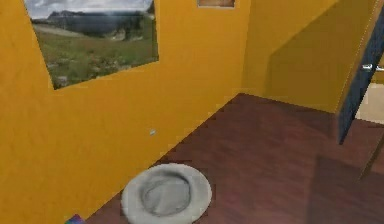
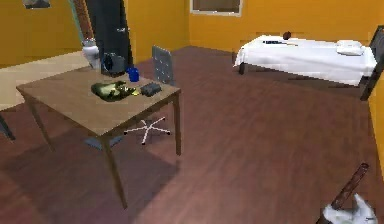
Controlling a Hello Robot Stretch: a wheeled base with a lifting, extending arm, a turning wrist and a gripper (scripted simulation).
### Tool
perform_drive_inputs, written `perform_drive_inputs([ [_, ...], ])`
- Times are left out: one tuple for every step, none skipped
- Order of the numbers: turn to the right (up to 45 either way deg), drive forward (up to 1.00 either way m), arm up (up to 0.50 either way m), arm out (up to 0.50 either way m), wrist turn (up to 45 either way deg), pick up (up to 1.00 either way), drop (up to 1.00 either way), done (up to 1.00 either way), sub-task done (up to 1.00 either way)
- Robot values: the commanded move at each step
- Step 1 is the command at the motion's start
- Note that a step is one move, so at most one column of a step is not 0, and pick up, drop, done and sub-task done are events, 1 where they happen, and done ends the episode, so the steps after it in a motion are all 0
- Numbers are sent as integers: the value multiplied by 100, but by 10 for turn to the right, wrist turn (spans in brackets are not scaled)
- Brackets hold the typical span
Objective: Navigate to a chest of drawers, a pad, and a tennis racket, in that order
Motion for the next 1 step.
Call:
perform_drive_inputs([
  [450, 0, 0, 0, 0, 0, 0, 0, 0],
])
